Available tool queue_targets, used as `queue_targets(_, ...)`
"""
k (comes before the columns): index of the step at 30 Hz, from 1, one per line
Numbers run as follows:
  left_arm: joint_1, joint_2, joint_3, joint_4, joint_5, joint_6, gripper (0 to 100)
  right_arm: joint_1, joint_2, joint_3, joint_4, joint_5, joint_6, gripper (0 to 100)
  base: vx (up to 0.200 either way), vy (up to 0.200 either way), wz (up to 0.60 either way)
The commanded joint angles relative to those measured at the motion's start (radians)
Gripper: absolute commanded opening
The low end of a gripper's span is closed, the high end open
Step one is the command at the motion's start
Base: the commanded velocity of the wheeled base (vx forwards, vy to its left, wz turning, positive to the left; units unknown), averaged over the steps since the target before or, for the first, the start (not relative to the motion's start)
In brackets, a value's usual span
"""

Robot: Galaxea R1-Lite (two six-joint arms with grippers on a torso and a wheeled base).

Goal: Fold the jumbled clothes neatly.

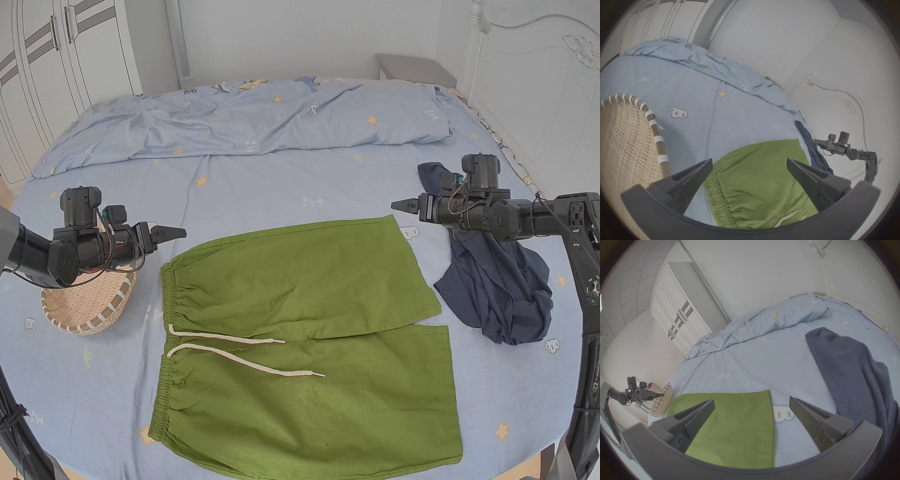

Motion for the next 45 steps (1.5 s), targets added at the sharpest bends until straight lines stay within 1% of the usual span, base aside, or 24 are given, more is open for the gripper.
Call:
queue_targets(1, -0.046, -0.225, 0.129, 0.009, -0.002, -0.031, 100, 0.004, -0.236, 0.191, 0.008, -0.006, 0.087, 100, 0.000, 0.000, 0.00)
queue_targets(4, -0.037, -0.334, 0.273, 0.001, -0.003, -0.075, 100, 0.003, -0.391, 0.398, -0.003, -0.006, 0.179, 100, 0.000, 0.000, 0.00)
queue_targets(5, -0.035, -0.340, 0.279, 0.002, -0.003, -0.077, 100, 0.003, -0.400, 0.408, -0.003, -0.006, 0.182, 100, 0.000, 0.000, 0.00)
queue_targets(6, -0.028, -0.386, 0.377, 0.005, -0.003, -0.094, 100, 0.000, -0.488, 0.555, -0.006, 0.003, 0.205, 100, 0.000, 0.000, 0.00)
queue_targets(7, -0.026, -0.391, 0.385, 0.005, -0.003, -0.095, 100, 0.000, -0.492, 0.566, -0.006, 0.003, 0.207, 100, 0.000, 0.000, 0.00)
queue_targets(8, -0.009, -0.429, 0.471, 0.005, -0.009, -0.109, 100, -0.011, -0.551, 0.668, -0.009, 0.010, 0.207, 100, 0.000, 0.000, 0.00)
queue_targets(9, -0.009, -0.429, 0.471, 0.005, -0.009, -0.109, 100, -0.011, -0.551, 0.668, -0.009, 0.010, 0.207, 100, 0.000, 0.000, 0.00)
queue_targets(11, 0.004, -0.503, 0.641, -0.001, -0.019, -0.123, 100, -0.017, -0.641, 0.874, -0.029, 0.026, 0.208, 100, 0.000, 0.000, 0.00)
queue_targets(13, 0.004, -0.544, 0.730, 0.001, -0.019, -0.128, 100, -0.019, -0.680, 0.987, -0.063, 0.037, 0.211, 100, 0.000, 0.000, 0.00)
queue_targets(14, 0.004, -0.546, 0.736, 0.002, -0.019, -0.128, 100, -0.019, -0.683, 0.997, -0.068, 0.037, 0.211, 100, 0.000, 0.000, 0.00)
queue_targets(15, 0.001, -0.573, 0.808, -0.001, -0.019, -0.134, 100, -0.020, -0.707, 1.089, -0.117, 0.037, 0.223, 100, 0.000, 0.000, 0.00)
queue_targets(16, 0.001, -0.575, 0.814, -0.001, -0.020, -0.134, 100, -0.019, -0.710, 1.096, -0.121, 0.037, 0.225, 100, 0.000, 0.000, 0.00)
queue_targets(19, -0.009, -0.605, 0.949, -0.001, -0.028, -0.158, 100, -0.014, -0.744, 1.265, -0.261, 0.039, 0.285, 100, 0.000, 0.000, 0.00)
queue_targets(23, -0.009, -0.627, 1.026, -0.004, -0.100, -0.172, 100, -0.019, -0.746, 1.345, -0.378, 0.040, 0.292, 100, 0.000, 0.000, 0.00)
queue_targets(24, -0.002, -0.628, 1.045, -0.002, -0.146, -0.171, 100, -0.019, -0.739, 1.360, -0.417, 0.042, 0.291, 100, 0.000, 0.000, 0.00)
queue_targets(27, -0.002, -0.621, 1.072, 0.004, -0.206, -0.163, 100, -0.005, -0.733, 1.369, -0.442, 0.037, 0.286, 100, 0.000, 0.000, 0.00)
queue_targets(30, -0.020, -0.569, 1.097, -0.004, -0.206, -0.132, 100, -0.011, -0.732, 1.371, -0.443, 0.039, 0.283, 100, 0.000, 0.000, 0.00)
queue_targets(32, -0.028, -0.499, 1.107, -0.004, -0.198, -0.040, 100, -0.025, -0.733, 1.365, -0.445, 0.040, 0.291, 100, 0.000, 0.000, 0.00)
queue_targets(33, -0.025, -0.487, 1.109, -0.002, -0.197, -0.019, 100, -0.028, -0.733, 1.362, -0.445, 0.040, 0.291, 100, 0.000, 0.000, 0.00)
queue_targets(34, -0.019, -0.447, 1.112, -0.002, -0.189, 0.056, 100, -0.049, -0.738, 1.359, -0.445, 0.043, 0.291, 100, 0.000, 0.000, 0.00)
queue_targets(36, -0.019, -0.447, 1.112, -0.002, -0.189, 0.056, 100, -0.049, -0.738, 1.359, -0.445, 0.043, 0.291, 100, 0.000, 0.000, 0.00)
queue_targets(37, 0.031, -0.391, 1.114, -0.004, -0.166, 0.130, 100, -0.059, -0.742, 1.359, -0.445, 0.043, 0.291, 100, 0.000, 0.000, 0.00)
queue_targets(40, 0.064, -0.368, 1.104, -0.005, -0.164, 0.158, 100, -0.054, -0.741, 1.360, -0.445, 0.043, 0.291, 100, 0.000, 0.000, 0.00)
queue_targets(45, 0.078, -0.351, 1.111, -0.005, -0.172, 0.167, 100, -0.063, -0.732, 1.360, -0.445, 0.043, 0.291, 100, 0.000, 0.000, 0.00)
